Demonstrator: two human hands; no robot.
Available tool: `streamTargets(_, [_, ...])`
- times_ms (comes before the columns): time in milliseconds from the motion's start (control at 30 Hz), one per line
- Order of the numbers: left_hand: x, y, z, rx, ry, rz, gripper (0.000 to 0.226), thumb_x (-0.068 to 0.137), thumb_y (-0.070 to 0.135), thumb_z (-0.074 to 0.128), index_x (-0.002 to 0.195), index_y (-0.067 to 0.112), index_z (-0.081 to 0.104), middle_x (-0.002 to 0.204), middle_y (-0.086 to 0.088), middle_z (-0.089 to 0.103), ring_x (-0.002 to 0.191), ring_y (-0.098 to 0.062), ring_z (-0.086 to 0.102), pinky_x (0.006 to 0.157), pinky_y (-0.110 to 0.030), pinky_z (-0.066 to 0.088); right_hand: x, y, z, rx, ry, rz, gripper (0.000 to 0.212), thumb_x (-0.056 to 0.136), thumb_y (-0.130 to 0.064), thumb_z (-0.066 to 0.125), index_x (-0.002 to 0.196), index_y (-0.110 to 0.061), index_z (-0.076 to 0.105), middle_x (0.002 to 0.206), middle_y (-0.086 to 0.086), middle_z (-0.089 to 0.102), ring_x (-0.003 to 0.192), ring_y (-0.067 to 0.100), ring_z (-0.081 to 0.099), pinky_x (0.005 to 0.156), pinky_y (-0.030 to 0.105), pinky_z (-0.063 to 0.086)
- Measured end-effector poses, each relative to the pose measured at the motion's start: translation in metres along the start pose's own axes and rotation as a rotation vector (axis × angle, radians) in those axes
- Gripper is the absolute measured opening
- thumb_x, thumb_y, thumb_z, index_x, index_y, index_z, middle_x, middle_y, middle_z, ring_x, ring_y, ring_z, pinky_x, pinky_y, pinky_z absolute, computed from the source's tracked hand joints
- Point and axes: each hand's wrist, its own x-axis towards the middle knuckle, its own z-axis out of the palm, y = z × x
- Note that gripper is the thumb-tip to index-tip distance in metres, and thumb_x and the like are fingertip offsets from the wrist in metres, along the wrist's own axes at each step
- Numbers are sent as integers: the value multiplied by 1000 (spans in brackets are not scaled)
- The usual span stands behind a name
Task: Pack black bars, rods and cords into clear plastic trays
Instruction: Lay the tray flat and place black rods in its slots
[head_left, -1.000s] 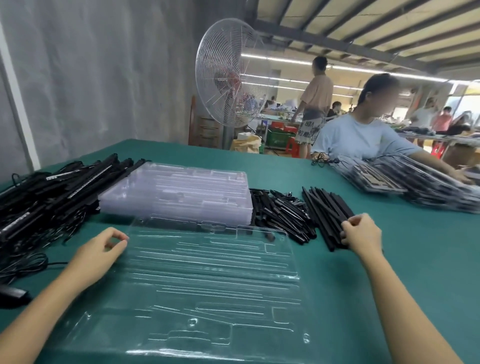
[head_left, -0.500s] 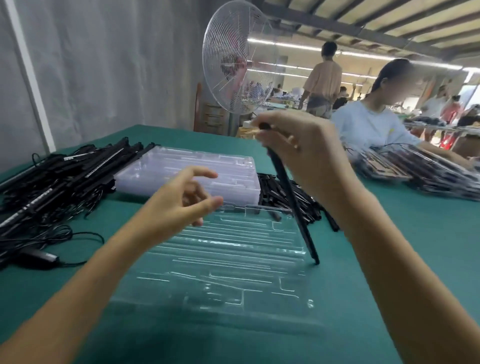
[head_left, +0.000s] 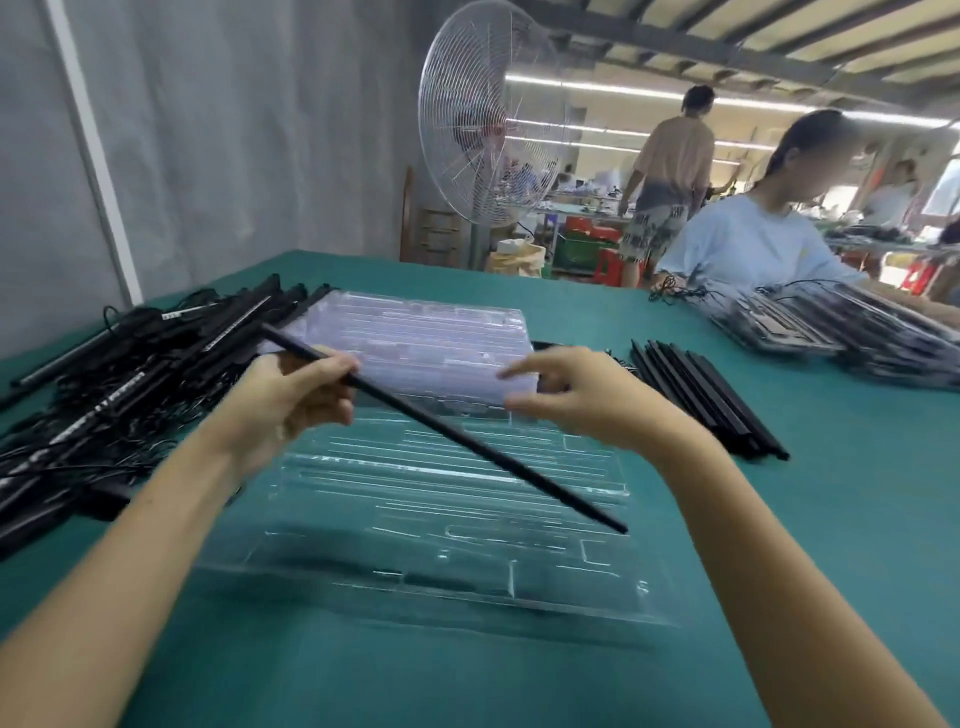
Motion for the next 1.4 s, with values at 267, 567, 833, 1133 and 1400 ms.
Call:
streamTargets(267, [-7,-51,-27,59,-59,-267,63,32,44,95,82,9,77,79,-16,72,66,-20,71,58,-24,57,-29,81,31,231,-431,285,8,81,-23,73,88,-27,73,81,-5,70,70,8,62,64,21,52])
streamTargets(567, [9,-60,-35,152,108,-257,47,57,29,79,94,10,57,65,-2,68,47,-10,56,34,-19,36,-30,93,45,134,-315,291,14,74,-11,71,73,-25,66,59,-12,58,56,5,50,54,18,41])
streamTargets(833, [13,-66,-51,1054,-57,12,14,69,34,81,68,39,69,70,15,67,64,1,60,60,-19,42,-32,101,42,54,-157,372,9,77,-11,70,75,-20,68,67,-9,62,58,1,54,54,11,42])
streamTargets(1133, [12,-67,-52,1302,-65,6,24,72,46,75,81,37,55,92,8,53,91,-13,49,86,-39,46,-30,99,47,-45,-115,395,5,81,-13,66,78,-17,67,72,-8,63,65,2,54,58,14,44])
streamTargets(1400, [12,-67,-63,1200,90,-260,52,71,49,76,106,23,47,92,1,64,83,-13,55,70,-30,38,-33,113,42,-124,-14,592,39,79,-38,71,71,-13,42,67,1,50,58,12,44,51,24,36])
